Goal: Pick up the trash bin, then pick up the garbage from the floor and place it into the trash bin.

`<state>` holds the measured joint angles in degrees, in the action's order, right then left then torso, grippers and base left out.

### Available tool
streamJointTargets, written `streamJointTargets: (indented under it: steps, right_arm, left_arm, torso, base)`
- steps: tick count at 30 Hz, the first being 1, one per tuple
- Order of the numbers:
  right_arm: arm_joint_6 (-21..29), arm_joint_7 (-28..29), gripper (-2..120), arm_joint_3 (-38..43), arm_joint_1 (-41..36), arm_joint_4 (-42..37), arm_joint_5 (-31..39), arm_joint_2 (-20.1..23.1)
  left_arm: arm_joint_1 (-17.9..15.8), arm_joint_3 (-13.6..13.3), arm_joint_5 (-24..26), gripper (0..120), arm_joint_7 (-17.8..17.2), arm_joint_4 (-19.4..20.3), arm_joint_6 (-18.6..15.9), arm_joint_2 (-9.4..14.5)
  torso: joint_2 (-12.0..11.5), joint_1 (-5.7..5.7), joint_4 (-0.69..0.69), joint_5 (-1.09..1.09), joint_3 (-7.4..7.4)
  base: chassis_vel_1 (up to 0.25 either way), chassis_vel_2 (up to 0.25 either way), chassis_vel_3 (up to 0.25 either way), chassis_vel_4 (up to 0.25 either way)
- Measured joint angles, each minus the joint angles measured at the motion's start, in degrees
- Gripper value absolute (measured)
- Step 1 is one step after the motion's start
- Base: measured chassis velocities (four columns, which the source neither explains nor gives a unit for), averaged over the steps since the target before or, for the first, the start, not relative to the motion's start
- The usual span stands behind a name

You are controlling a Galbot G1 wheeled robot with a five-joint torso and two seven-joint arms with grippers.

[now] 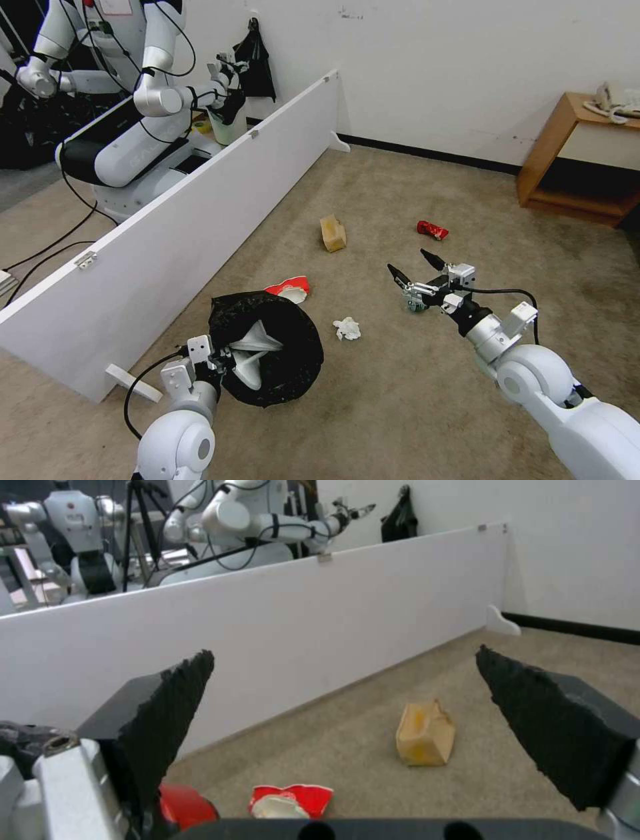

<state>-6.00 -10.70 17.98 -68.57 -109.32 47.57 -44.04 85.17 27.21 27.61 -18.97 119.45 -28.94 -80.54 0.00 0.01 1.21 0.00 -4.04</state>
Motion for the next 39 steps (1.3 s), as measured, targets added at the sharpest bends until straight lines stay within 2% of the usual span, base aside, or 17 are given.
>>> streamJointTargets:
  steps: [4, 14, 31, 39]
  right_arm:
    - [0.4, -1.9, 100, 0.6, -0.2, 0.4, 0.8, -0.1]
    - [0.7, -2.3, 100, 0.8, -0.3, 0.5, 0.9, -0.1]
    - [0.5, -0.9, 100, 0.0, -0.5, -0.8, 2.3, 0.7]
    - [-0.5, -0.7, 100, -0.2, -0.9, -0.8, 1.8, 1.2]
  left_arm:
    - [0.0, 0.0, -0.1, 0, -0.1, 0.0, 0.0, 0.0]
    - [0.1, 0.2, -0.1, 0, -0.1, 0.4, 0.0, -0.1]
    - [0.2, 0.2, -0.1, 0, -0.2, 1.0, 0.0, -0.1]
    - [0.4, 0.2, -0.2, 0, -0.2, 1.1, 0.0, -0.1]
  torso:
    - [0.0, 0.00, 0.00, 0.00, 0.00]
    - [0.0, -0.01, 0.00, 0.00, 0.01]
    - [0.0, 0.00, -0.01, -0.01, -0.01]
    - [0.0, 0.00, -0.01, 0.00, 0.00]
  base:
    - [0.000, 0.000, 0.000, 0.000]
    - [-0.021, 0.019, 0.018, -0.021]
    - [-0.210, 0.210, 0.211, -0.211]
    - [-0.104, 0.121, 0.069, -0.090]
